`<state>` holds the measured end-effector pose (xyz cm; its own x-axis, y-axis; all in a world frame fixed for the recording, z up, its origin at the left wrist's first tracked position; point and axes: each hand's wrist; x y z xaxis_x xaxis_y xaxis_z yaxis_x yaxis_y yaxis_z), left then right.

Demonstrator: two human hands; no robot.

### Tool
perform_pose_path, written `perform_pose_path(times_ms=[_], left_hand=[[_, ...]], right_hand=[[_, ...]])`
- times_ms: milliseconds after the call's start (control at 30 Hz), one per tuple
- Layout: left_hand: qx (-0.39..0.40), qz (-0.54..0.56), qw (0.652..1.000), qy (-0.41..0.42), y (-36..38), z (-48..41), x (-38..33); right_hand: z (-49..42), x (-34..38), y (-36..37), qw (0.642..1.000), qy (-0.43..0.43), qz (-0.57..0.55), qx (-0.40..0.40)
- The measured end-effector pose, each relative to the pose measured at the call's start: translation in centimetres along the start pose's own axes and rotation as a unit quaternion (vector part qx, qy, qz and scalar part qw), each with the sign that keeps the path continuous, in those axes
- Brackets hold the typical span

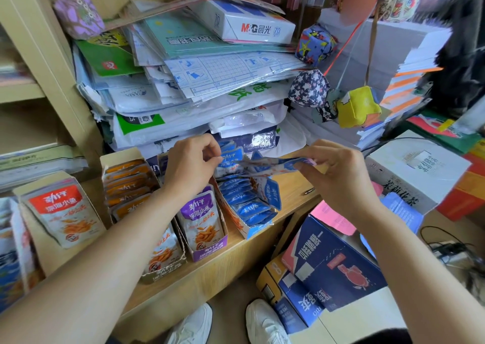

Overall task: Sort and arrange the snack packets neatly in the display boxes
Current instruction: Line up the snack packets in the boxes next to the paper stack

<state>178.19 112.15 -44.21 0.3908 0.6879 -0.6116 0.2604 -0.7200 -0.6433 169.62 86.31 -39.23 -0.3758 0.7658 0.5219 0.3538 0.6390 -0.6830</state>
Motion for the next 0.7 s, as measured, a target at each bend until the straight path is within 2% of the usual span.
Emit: perform_pose_path(times_ms=[433, 633, 700], left_hand=[[0.035, 0.028, 0.999, 0.008, -0.3, -0.3, 0.7], [0.139, 0.067, 0.988, 0.019, -1.0, 0.0, 0.1], [0.159, 0.035, 0.986, 0.042, -1.0, 0.3, -0.2]], right_hand=[[-2.3, -0.2, 6.0, 0.986, -0.129, 0.109, 0.009], [-2.6, 0.2, 9.0, 0.985, -0.132, 0.105, 0.030], [-2.7, 0.5, 9.2, 0.989, -0.116, 0.087, 0.025]])
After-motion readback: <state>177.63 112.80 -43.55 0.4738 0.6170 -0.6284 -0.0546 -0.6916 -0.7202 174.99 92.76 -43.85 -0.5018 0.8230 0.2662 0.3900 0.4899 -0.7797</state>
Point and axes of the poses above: each hand's wrist, its own z-axis away from the middle knuckle, its own y-axis out of the palm, x = y × z, and after that the axes turned 1 degree about -z, right-handed
